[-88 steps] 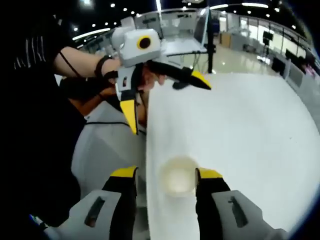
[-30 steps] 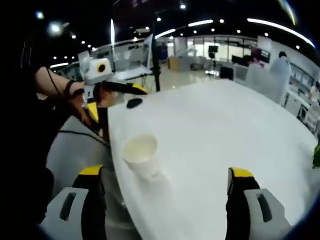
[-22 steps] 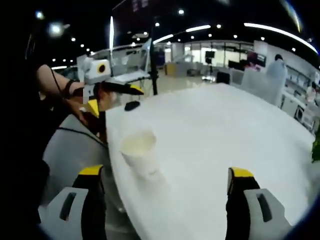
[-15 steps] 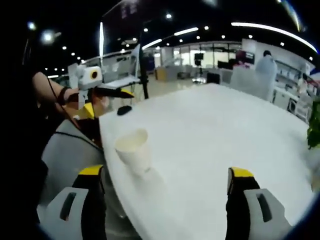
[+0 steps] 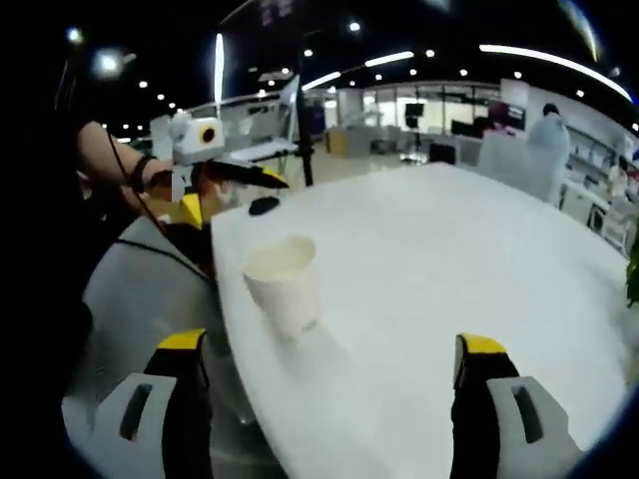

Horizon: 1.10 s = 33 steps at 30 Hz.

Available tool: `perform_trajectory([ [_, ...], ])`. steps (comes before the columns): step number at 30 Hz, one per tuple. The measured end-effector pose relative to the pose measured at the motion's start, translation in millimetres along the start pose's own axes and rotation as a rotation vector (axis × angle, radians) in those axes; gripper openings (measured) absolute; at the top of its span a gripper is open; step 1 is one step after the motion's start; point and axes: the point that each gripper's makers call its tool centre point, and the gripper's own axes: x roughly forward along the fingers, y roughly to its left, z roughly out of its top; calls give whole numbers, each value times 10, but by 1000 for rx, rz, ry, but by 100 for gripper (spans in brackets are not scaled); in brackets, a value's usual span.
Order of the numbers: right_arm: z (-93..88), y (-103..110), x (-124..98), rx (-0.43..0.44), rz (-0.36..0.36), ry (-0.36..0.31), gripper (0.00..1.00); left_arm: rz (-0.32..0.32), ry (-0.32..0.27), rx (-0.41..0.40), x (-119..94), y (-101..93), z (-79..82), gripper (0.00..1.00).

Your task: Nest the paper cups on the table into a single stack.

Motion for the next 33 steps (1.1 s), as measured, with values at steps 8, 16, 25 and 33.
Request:
perform_trajectory([
  [8,-207,69,262,-31,72,53,100,-24,19,-37,198,-25,-205,98],
  [16,-219,111,495,-54,146,46,91,-81,36,-58,429,-150,-348,98],
  [25,-237,277,707,-50,246,33,73,-139,60,-46,633,-270,-505,97],
  [33,-209,330,760,-71,270,30,63,-182,55,-29,682,-297,-526,85],
])
